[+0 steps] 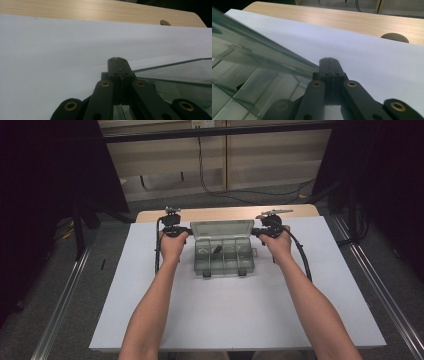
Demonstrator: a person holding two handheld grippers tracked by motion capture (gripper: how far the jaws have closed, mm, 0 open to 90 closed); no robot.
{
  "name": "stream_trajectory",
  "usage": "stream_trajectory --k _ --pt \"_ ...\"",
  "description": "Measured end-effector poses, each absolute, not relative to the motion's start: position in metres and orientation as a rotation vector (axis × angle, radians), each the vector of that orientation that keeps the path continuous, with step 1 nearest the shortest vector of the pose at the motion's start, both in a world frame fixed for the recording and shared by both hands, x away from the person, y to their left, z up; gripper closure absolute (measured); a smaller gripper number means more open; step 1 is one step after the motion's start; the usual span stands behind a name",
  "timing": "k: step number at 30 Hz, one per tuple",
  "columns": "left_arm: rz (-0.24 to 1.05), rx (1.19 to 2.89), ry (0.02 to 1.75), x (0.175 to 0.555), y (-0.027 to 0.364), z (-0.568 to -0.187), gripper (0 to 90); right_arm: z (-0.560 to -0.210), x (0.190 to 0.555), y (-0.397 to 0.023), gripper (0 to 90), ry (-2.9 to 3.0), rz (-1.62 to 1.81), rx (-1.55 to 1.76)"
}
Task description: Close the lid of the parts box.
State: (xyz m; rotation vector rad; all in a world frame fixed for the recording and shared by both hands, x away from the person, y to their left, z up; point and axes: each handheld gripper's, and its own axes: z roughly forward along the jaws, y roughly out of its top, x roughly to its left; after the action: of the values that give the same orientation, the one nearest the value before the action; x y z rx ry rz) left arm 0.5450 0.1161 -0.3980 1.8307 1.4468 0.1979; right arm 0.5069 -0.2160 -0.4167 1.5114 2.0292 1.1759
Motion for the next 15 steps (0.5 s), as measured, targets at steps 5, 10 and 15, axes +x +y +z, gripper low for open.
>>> stream_trajectory --k 5,10,15 --pt "0.192 1.823 1.456 0.5418 0.1164 -0.3988 90.0 -0.4168 0.5037 -0.2154 90.0 2.029 1.172 1.508" --pt "0.186 1.822 1.456 0.5391 0.1171 -0.4 90.0 -0.4176 0.5006 -0.2151 90.0 2.024 1.174 1.518" --pt "0.188 1.832 1.455 0.5369 0.117 -0.4002 90.0 -0.4175 0.4977 -0.2142 90.0 2.031 1.162 1.509"
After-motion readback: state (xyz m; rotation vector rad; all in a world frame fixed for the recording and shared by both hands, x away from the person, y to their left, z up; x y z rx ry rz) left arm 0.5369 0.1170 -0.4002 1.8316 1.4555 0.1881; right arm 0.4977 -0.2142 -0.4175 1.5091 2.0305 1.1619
